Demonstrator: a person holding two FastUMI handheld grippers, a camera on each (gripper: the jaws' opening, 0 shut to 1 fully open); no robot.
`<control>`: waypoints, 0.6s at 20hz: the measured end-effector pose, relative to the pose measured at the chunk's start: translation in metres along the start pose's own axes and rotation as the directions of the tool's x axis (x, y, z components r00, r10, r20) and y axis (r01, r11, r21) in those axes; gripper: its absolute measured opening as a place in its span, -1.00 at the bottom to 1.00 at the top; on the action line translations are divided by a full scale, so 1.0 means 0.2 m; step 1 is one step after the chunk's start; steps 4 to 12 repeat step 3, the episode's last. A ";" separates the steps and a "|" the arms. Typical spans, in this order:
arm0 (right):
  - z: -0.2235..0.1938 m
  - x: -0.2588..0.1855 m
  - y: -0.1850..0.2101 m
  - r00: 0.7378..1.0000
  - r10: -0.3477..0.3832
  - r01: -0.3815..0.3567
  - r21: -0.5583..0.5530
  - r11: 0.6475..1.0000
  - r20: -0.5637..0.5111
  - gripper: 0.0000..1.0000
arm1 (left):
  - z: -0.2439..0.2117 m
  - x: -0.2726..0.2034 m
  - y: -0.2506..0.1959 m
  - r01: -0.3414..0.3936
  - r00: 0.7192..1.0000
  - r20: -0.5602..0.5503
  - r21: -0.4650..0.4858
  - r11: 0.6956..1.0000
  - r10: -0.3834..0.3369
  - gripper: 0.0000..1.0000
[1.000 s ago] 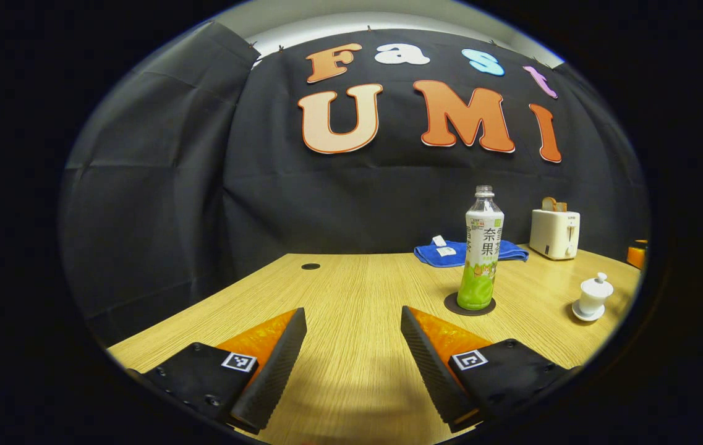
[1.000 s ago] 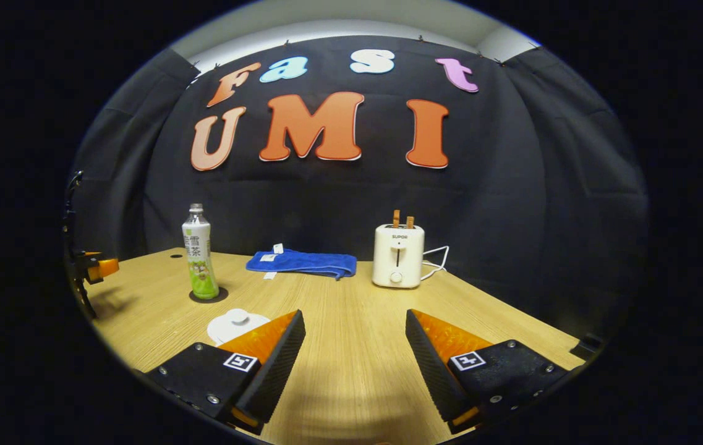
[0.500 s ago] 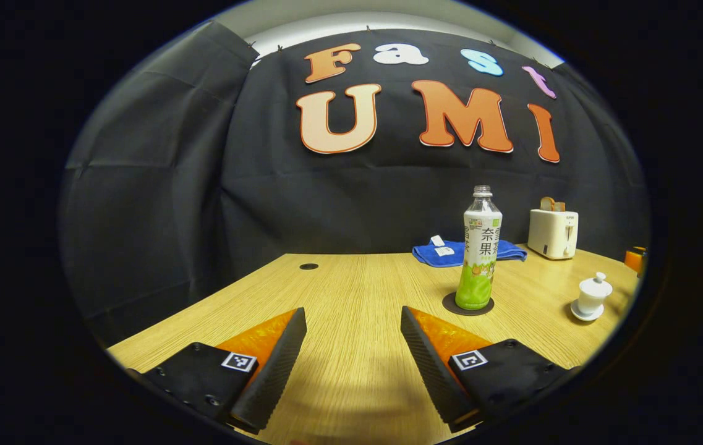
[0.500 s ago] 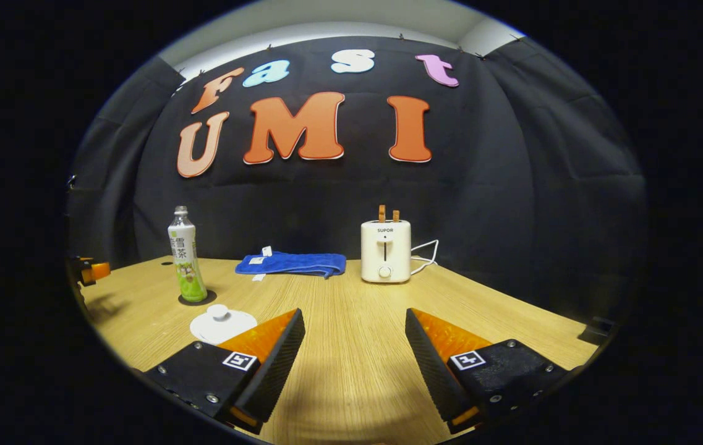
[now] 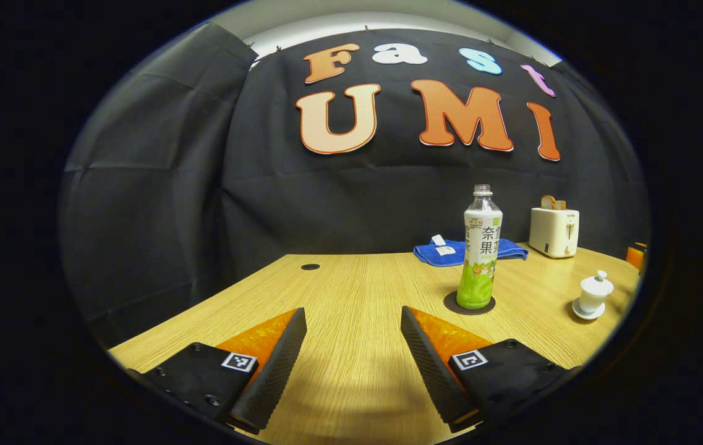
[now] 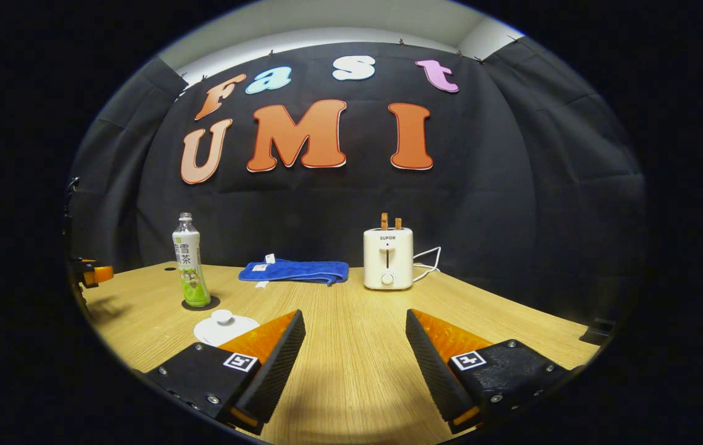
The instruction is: Open the teacup lid with one hand, grasp the water bottle and pour water into the teacup with the other hand; after pouring, place the water bottle on the coaster and then close the teacup lid.
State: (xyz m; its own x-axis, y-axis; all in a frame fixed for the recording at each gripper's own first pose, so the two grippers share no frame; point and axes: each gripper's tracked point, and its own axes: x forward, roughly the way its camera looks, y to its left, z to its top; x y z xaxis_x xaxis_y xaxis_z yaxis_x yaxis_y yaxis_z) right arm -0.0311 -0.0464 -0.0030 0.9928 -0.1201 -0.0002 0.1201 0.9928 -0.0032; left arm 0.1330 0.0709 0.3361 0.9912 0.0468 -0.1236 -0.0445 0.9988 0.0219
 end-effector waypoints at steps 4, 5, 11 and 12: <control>0.00 0.00 0.00 1.000 0.000 0.000 -0.001 1.000 0.001 0.95 | 0.00 0.00 0.01 -0.006 1.000 -0.001 -0.009 1.000 0.006 0.97; 0.00 0.00 0.00 1.000 0.000 0.000 -0.001 1.000 0.001 0.95 | 0.00 0.00 0.01 -0.006 1.000 -0.001 -0.009 1.000 0.006 0.97; 0.00 0.00 0.00 1.000 0.000 0.000 -0.001 1.000 0.001 0.95 | 0.00 0.00 0.01 -0.006 1.000 -0.001 -0.009 1.000 0.006 0.97; 0.00 0.00 0.00 1.000 0.000 0.000 -0.001 1.000 0.001 0.95 | 0.00 0.00 0.01 -0.006 1.000 -0.001 -0.009 1.000 0.006 0.97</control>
